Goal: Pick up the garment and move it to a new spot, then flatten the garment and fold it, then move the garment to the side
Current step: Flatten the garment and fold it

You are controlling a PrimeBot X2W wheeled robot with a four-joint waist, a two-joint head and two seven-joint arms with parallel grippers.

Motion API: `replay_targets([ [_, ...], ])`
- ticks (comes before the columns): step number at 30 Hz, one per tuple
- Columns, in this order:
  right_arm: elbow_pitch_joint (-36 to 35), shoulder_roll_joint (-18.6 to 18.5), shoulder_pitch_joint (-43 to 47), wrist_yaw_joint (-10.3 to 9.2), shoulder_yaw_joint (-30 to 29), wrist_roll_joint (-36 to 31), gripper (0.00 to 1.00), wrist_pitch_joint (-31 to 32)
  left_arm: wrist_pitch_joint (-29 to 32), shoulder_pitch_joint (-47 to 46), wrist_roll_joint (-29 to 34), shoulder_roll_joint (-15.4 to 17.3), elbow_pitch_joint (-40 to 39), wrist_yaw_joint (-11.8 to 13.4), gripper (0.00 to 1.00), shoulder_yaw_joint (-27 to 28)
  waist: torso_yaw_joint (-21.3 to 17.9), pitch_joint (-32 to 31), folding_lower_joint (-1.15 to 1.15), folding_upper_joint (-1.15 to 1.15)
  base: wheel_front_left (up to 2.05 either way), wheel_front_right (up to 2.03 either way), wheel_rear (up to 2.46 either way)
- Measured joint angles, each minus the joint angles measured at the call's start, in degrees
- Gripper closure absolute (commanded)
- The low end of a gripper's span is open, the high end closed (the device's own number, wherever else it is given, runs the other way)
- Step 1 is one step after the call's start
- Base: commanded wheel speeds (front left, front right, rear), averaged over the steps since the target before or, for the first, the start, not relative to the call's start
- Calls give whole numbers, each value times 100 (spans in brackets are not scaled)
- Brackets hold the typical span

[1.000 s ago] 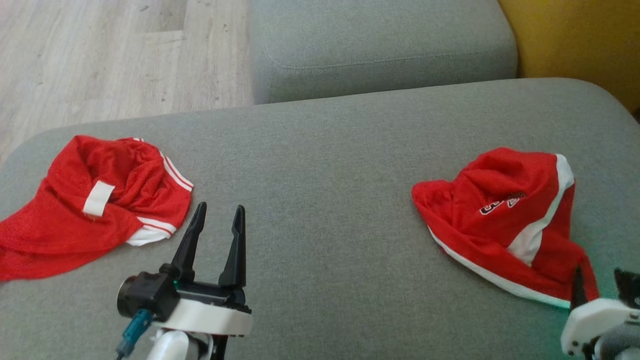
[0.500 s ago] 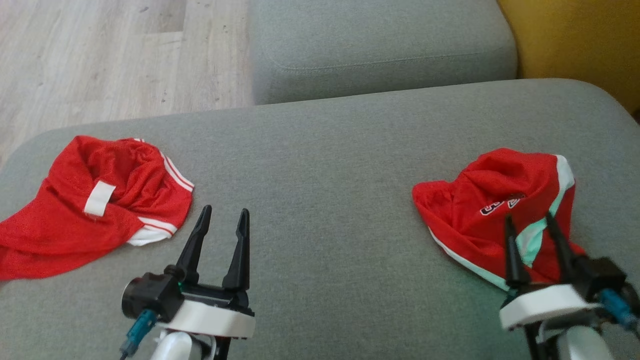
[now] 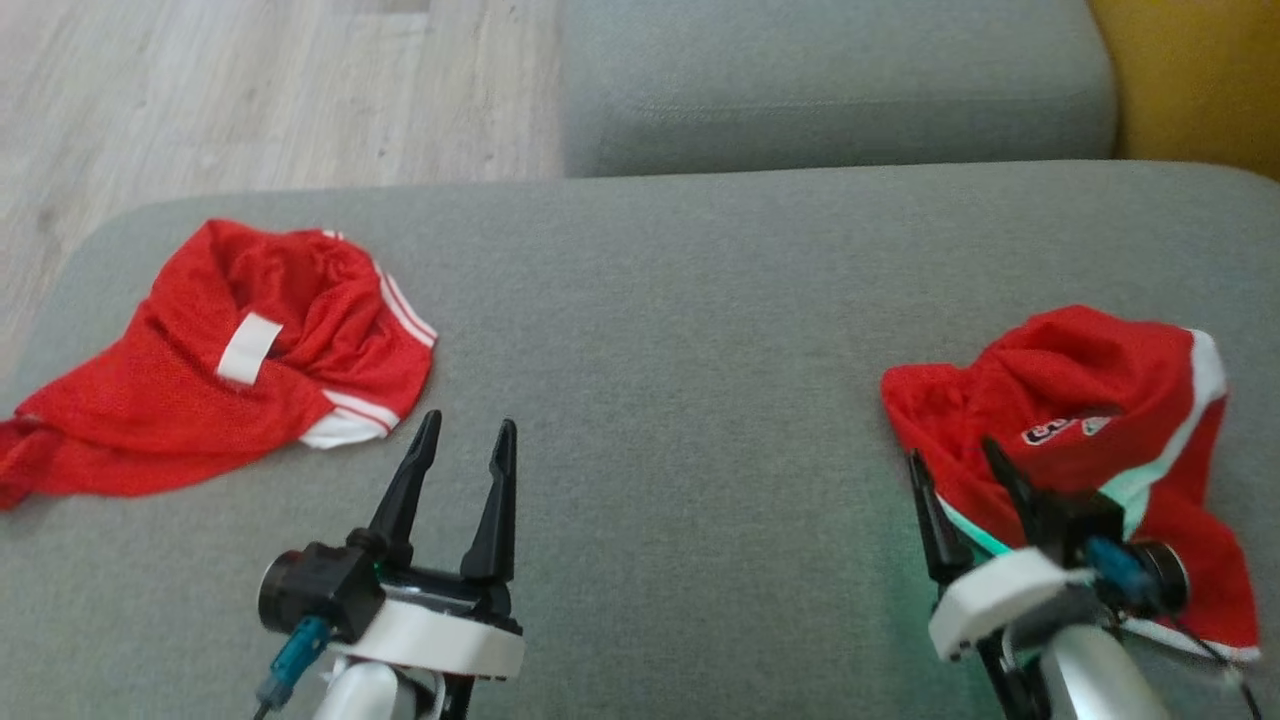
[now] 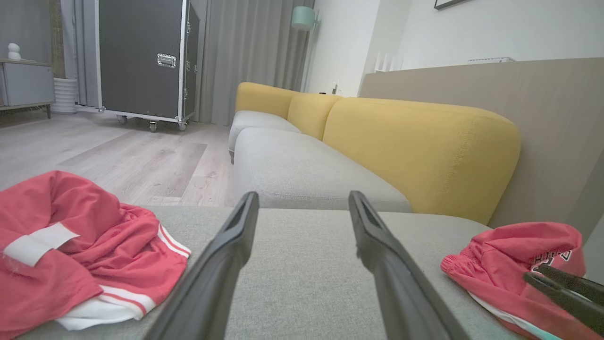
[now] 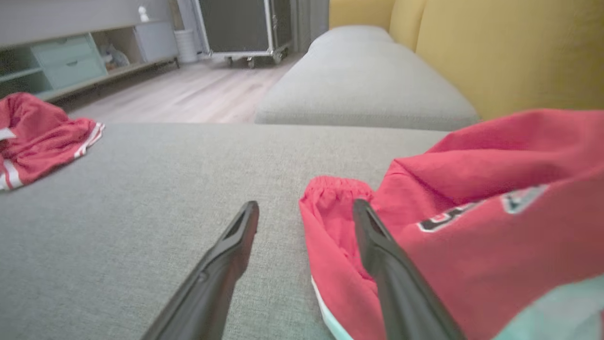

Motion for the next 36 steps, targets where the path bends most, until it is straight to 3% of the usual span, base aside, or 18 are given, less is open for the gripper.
replay_targets([
  [10, 1841, -13, -1316, 0, -319, -43, 0, 423, 0, -254, -3, -15, 47, -43, 0, -171, 461, 344, 1, 0, 0, 0, 0],
  [18, 2856, -18, -1955, 0, -843, -88, 0, 325, 0, -361, -27, -19, 45, -48, 0, -200, 671, 557, 1, 0, 0, 0, 0],
  [20, 3118, -20, -2127, 0, -862, 21, 100, 233, 0, -389, -29, -20, 42, -48, 0, -203, 688, 613, 0, 0, 0, 0, 0],
  [23, 3426, -51, -2348, 0, -670, 427, 100, -5, 0, -402, -63, -21, 48, -48, 0, -250, 689, 672, 1, 0, 0, 0, 0],
  [27, 3474, -94, -2433, 0, 299, 1428, 100, -231, 0, -455, -63, -26, 86, -49, 0, -307, 657, 681, 1, 0, 0, 0, 0],
  [31, 2916, -100, -2346, 0, 1575, 2514, 100, -283, 0, -454, -63, -26, 143, -49, 0, -292, 603, 600, 0, 0, 0, 0, 0],
  [36, 2313, -101, -2190, 0, 2839, 3382, 100, -302, 0, -451, -63, -26, 172, -49, 0, -301, 550, 476, 0, 0, 0, 0, 0],
])
